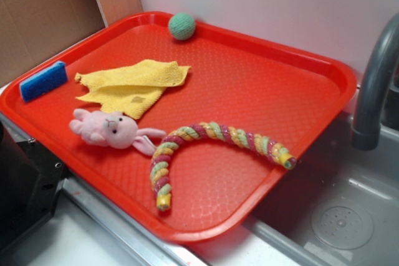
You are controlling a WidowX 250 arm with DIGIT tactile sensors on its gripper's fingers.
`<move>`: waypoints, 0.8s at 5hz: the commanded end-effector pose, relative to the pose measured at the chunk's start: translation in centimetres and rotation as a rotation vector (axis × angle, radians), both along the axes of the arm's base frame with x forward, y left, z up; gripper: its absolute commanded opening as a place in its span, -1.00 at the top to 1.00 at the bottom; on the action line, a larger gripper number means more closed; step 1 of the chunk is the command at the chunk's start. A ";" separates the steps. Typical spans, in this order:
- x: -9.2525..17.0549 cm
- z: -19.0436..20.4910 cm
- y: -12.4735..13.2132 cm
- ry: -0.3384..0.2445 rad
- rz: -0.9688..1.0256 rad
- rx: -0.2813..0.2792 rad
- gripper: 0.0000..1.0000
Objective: Grab the multicolored rope.
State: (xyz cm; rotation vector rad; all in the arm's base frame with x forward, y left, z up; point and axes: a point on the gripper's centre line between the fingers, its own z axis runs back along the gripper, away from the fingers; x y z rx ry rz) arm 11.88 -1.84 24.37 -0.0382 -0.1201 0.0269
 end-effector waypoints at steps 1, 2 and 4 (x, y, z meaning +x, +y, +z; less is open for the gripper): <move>0.0 0.0 0.0 0.000 0.000 0.000 -1.00; 5.0 -4.9 -0.7 0.027 -0.251 0.047 -1.00; 11.2 -10.1 -5.6 -0.055 -0.713 0.102 -1.00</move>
